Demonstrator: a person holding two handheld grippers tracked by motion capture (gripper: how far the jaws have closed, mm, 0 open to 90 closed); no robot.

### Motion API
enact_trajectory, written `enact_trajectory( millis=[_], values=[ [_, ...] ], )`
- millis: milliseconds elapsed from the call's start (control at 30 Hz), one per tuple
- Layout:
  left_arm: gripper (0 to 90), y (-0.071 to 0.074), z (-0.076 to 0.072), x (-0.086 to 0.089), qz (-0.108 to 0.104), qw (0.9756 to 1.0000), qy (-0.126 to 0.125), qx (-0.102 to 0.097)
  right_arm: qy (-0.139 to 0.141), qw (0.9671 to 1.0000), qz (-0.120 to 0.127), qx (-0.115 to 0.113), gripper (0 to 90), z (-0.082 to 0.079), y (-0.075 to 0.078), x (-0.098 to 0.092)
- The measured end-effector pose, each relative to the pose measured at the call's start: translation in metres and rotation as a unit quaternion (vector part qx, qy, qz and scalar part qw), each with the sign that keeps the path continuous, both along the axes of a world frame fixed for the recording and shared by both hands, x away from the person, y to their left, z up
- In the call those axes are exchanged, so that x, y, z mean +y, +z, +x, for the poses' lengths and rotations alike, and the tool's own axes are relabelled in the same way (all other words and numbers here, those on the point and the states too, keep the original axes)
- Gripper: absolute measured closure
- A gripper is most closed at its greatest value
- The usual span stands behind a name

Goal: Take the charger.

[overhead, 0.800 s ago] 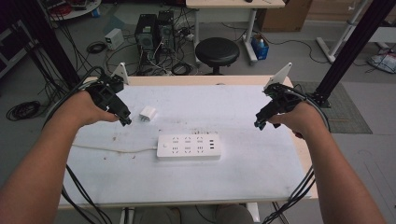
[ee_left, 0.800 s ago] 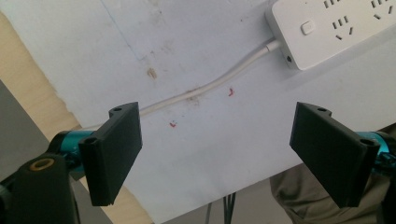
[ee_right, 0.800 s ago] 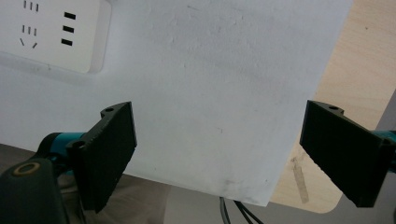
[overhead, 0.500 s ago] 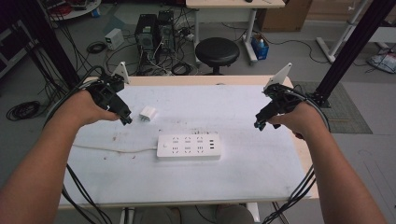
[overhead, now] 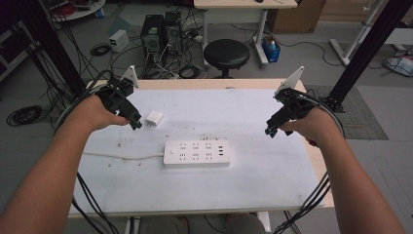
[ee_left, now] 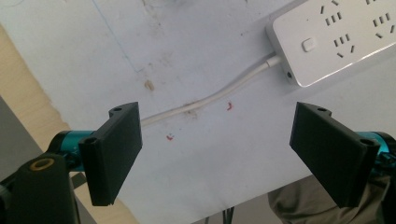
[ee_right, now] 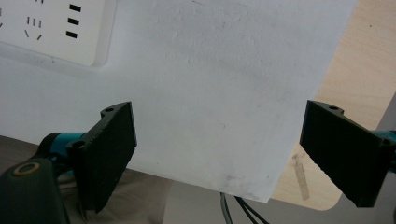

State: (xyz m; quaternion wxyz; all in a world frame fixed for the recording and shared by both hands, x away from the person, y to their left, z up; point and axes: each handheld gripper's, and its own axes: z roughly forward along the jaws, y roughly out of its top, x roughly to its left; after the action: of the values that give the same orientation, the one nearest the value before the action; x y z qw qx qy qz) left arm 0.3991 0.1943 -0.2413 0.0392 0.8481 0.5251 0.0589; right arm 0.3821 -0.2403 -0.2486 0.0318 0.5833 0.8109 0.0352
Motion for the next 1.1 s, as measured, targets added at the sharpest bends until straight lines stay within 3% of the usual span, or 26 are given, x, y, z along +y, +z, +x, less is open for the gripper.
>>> enact_trajectory(
  millis=[233, 367, 467, 800, 900, 1100],
  values=[
    [16.9, -0.007, 0.01, -0.005, -0.003, 0.9999, 0.012, -0.003, 0.007, 1.0, -0.004, 0.0, 10.3, -0.002, 0.002, 0.003],
    [16.8, -0.013, 0.016, -0.01, 0.013, 0.9998, 0.016, -0.006, 0.012, 0.9999, -0.004, -0.002, 10.3, -0.004, 0.005, 0.008],
    [16.9, -0.018, 0.022, -0.013, 0.002, 0.9997, 0.023, -0.012, 0.014, 0.9999, -0.005, -0.001, 10.3, -0.005, 0.005, 0.009],
    [16.9, -0.052, 0.043, -0.025, 0.008, 0.9995, 0.026, -0.014, 0.016, 0.9999, -0.004, -0.001, 10.3, -0.01, 0.006, 0.009],
    [16.9, -0.062, 0.051, -0.024, -0.014, 0.9994, 0.03, -0.01, 0.014, 0.9999, -0.001, -0.003, 10.3, -0.011, 0.008, 0.008],
    [16.8, -0.084, 0.063, -0.027, -0.004, 0.9993, 0.038, 0.0, 0.025, 0.9997, 0.002, -0.006, 10.3, -0.015, 0.006, 0.011]
  ],
)
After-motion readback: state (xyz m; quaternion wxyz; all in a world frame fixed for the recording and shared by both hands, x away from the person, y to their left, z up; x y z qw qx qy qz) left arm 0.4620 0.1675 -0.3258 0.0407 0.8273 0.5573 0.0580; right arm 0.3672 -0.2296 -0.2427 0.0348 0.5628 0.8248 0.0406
